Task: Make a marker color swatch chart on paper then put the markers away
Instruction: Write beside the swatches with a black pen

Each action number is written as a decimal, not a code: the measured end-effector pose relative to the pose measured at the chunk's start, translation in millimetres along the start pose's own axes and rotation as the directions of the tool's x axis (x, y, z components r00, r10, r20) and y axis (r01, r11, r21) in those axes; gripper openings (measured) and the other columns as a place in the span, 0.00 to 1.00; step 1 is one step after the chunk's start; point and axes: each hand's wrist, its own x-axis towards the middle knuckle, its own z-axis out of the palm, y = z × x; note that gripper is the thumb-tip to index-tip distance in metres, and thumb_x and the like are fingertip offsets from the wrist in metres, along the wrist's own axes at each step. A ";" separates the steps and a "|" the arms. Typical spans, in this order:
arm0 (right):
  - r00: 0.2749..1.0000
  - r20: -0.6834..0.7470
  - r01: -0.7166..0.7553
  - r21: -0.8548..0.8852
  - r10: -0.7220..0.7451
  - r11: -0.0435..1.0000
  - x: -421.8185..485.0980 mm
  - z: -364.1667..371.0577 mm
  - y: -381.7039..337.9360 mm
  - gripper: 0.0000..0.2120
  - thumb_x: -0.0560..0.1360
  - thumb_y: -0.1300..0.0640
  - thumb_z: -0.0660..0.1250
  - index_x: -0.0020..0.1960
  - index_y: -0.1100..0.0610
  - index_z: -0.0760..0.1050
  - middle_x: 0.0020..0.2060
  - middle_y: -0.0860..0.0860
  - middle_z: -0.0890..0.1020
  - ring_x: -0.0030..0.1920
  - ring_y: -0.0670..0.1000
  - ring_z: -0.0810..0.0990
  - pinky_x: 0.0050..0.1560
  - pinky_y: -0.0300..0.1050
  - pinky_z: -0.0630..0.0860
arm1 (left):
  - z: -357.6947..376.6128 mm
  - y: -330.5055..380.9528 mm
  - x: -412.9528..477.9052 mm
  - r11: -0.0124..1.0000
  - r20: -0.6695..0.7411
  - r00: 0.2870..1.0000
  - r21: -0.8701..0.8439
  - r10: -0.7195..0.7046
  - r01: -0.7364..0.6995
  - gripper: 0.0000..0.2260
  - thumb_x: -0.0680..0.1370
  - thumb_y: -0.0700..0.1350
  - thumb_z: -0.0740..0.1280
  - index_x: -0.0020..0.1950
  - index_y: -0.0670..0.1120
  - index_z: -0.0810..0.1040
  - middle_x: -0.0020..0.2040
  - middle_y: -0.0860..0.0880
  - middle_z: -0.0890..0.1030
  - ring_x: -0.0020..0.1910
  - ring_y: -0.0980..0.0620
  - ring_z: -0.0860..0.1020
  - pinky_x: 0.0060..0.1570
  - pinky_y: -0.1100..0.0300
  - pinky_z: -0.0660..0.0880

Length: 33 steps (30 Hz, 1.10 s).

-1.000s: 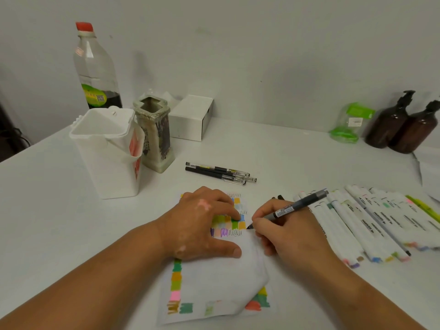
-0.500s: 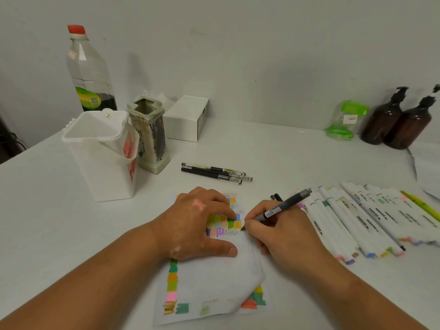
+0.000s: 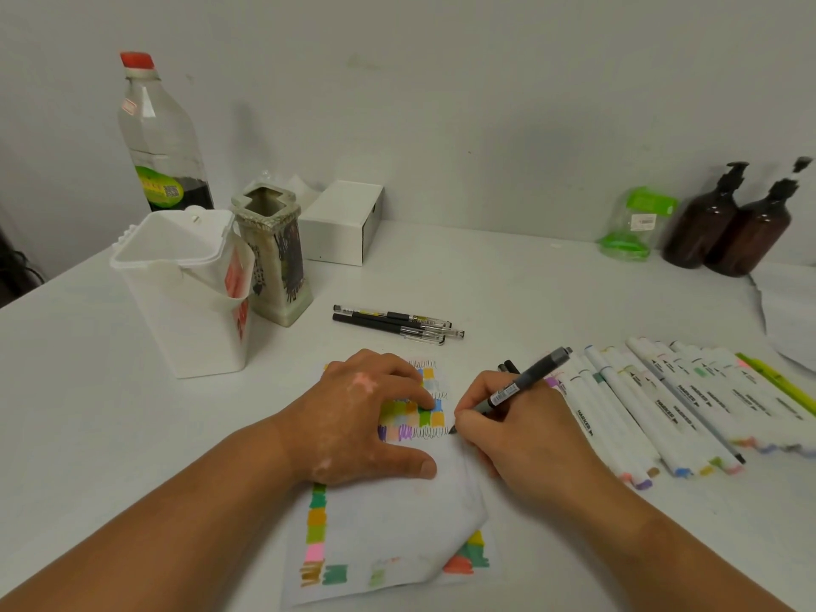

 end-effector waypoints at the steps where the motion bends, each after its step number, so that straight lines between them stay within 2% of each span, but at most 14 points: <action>1: 1.000 0.000 0.005 -0.001 -0.005 1.000 0.1 -0.3 0.1 0.04 0.71 0.57 0.71 0.38 0.50 0.80 0.31 0.46 0.82 0.28 0.43 0.76 0.31 0.38 0.72 | 0.1 -0.4 0.2 1.000 0.000 1.000 -0.003 0.000 0.000 0.34 0.65 0.77 0.65 0.66 0.64 0.75 0.67 0.64 0.70 0.67 0.63 0.64 0.68 0.51 0.66; 6: 1.000 -0.005 0.020 -0.054 -0.020 0.998 0.3 -1.8 -0.4 0.05 0.72 0.57 0.71 0.38 0.51 0.80 0.32 0.45 0.82 0.29 0.42 0.77 0.29 0.33 0.70 | 1.1 -1.6 0.4 1.000 -0.006 1.000 -0.002 0.008 -0.008 0.33 0.65 0.77 0.66 0.66 0.64 0.75 0.67 0.65 0.70 0.66 0.63 0.65 0.67 0.53 0.67; 9: 0.998 -0.060 0.012 0.142 -0.004 0.990 1.0 -10.1 -2.1 0.07 0.73 0.63 0.71 0.39 0.53 0.80 0.28 0.50 0.82 0.26 0.46 0.79 0.28 0.35 0.74 | 0.8 -2.3 0.4 1.000 -0.005 1.000 -0.010 0.008 -0.008 0.33 0.65 0.77 0.66 0.66 0.64 0.75 0.67 0.65 0.70 0.66 0.64 0.64 0.67 0.53 0.67; 11: 0.996 -0.084 0.027 0.354 0.003 0.935 1.9 -19.7 -5.9 0.06 0.73 0.63 0.72 0.41 0.54 0.83 0.32 0.55 0.85 0.30 0.51 0.83 0.33 0.41 0.80 | 0.6 -2.4 0.6 1.000 -0.002 1.000 -0.010 0.006 -0.006 0.34 0.65 0.78 0.65 0.66 0.64 0.74 0.67 0.66 0.70 0.67 0.64 0.64 0.68 0.53 0.66; 13: 0.998 -0.050 0.008 0.578 0.025 0.816 3.4 -27.8 -10.5 0.03 0.71 0.57 0.76 0.44 0.56 0.86 0.37 0.59 0.86 0.36 0.55 0.85 0.36 0.44 0.82 | 1.0 -2.6 0.6 1.000 0.000 1.000 -0.012 0.004 -0.004 0.34 0.64 0.78 0.64 0.67 0.65 0.74 0.67 0.66 0.69 0.67 0.64 0.64 0.68 0.53 0.66; 16: 0.995 0.030 -0.080 0.814 0.095 0.575 7.2 -35.8 -9.2 0.18 0.73 0.46 0.70 0.45 0.61 0.87 0.45 0.62 0.86 0.43 0.57 0.86 0.40 0.48 0.84 | 2.6 -3.7 0.4 1.000 -0.006 1.000 -0.021 -0.014 0.014 0.36 0.64 0.79 0.63 0.67 0.65 0.72 0.67 0.68 0.69 0.66 0.66 0.64 0.69 0.55 0.67; 19: 0.994 -0.024 -0.021 0.910 0.102 0.414 11.1 -45.2 -9.0 0.13 0.73 0.55 0.67 0.44 0.65 0.84 0.46 0.63 0.86 0.49 0.60 0.86 0.51 0.53 0.85 | 3.7 -4.9 1.1 0.998 -0.035 0.998 -0.037 -0.043 0.042 0.37 0.63 0.79 0.63 0.68 0.66 0.70 0.69 0.67 0.69 0.65 0.66 0.65 0.68 0.60 0.66; 22: 0.997 -0.046 0.027 0.962 0.062 0.272 15.8 -55.3 -11.4 0.09 0.80 0.63 0.60 0.48 0.60 0.79 0.33 0.54 0.79 0.35 0.53 0.80 0.38 0.44 0.80 | 3.8 -5.0 1.4 0.997 -0.052 0.996 -0.043 -0.074 0.072 0.38 0.63 0.79 0.63 0.69 0.67 0.68 0.68 0.68 0.67 0.64 0.67 0.64 0.64 0.66 0.63; 24: 0.998 -0.032 0.019 0.981 0.062 0.195 17.6 -64.3 -10.2 0.07 0.82 0.57 0.62 0.48 0.57 0.76 0.29 0.49 0.69 0.29 0.49 0.68 0.30 0.41 0.71 | 2.9 -4.4 0.9 0.995 -0.072 0.994 -0.061 -0.081 0.077 0.38 0.62 0.80 0.63 0.69 0.67 0.68 0.67 0.70 0.68 0.63 0.67 0.66 0.62 0.68 0.64; 25: 0.999 -0.005 -0.003 0.988 0.054 0.152 17.7 -68.3 -9.3 0.10 0.80 0.50 0.65 0.46 0.56 0.75 0.28 0.48 0.65 0.28 0.48 0.65 0.29 0.42 0.68 | 2.1 -3.8 0.5 0.994 -0.087 0.993 -0.074 -0.081 0.075 0.37 0.62 0.79 0.64 0.69 0.67 0.69 0.66 0.70 0.69 0.62 0.67 0.68 0.60 0.70 0.66; 27: 0.997 0.079 -0.080 0.995 0.019 0.057 15.8 -76.2 -6.5 0.26 0.72 0.32 0.67 0.42 0.56 0.76 0.29 0.48 0.62 0.29 0.49 0.62 0.30 0.44 0.67 | -0.3 -1.4 -0.5 0.993 -0.120 0.989 -0.091 -0.086 0.075 0.35 0.63 0.77 0.66 0.67 0.67 0.70 0.65 0.70 0.71 0.61 0.66 0.71 0.55 0.74 0.67; 29: 0.992 0.126 -0.127 0.992 -0.020 -0.024 13.8 -81.8 -2.6 0.36 0.67 0.21 0.61 0.38 0.57 0.75 0.30 0.49 0.63 0.30 0.50 0.61 0.32 0.45 0.65 | -3.1 0.2 -1.0 0.992 -0.151 0.985 -0.099 -0.089 0.075 0.33 0.63 0.74 0.68 0.66 0.66 0.72 0.64 0.68 0.72 0.61 0.65 0.72 0.56 0.74 0.67; 31: 0.989 0.137 -0.140 0.989 -0.051 -0.056 12.6 -83.7 0.1 0.37 0.68 0.20 0.56 0.35 0.56 0.72 0.30 0.49 0.62 0.31 0.50 0.61 0.33 0.46 0.64 | -6.9 0.2 -1.6 0.993 -0.159 0.983 -0.093 -0.086 0.071 0.32 0.63 0.73 0.69 0.65 0.64 0.74 0.64 0.67 0.73 0.62 0.64 0.72 0.61 0.69 0.68; 33: 0.990 0.128 -0.132 0.989 -0.059 -0.072 13.0 -84.3 0.5 0.33 0.71 0.24 0.55 0.34 0.55 0.68 0.30 0.49 0.61 0.31 0.50 0.60 0.33 0.46 0.64 | -11.7 -2.4 -3.0 0.994 -0.162 0.984 -0.089 -0.078 0.065 0.32 0.63 0.73 0.70 0.63 0.63 0.76 0.62 0.69 0.72 0.61 0.65 0.72 0.62 0.66 0.68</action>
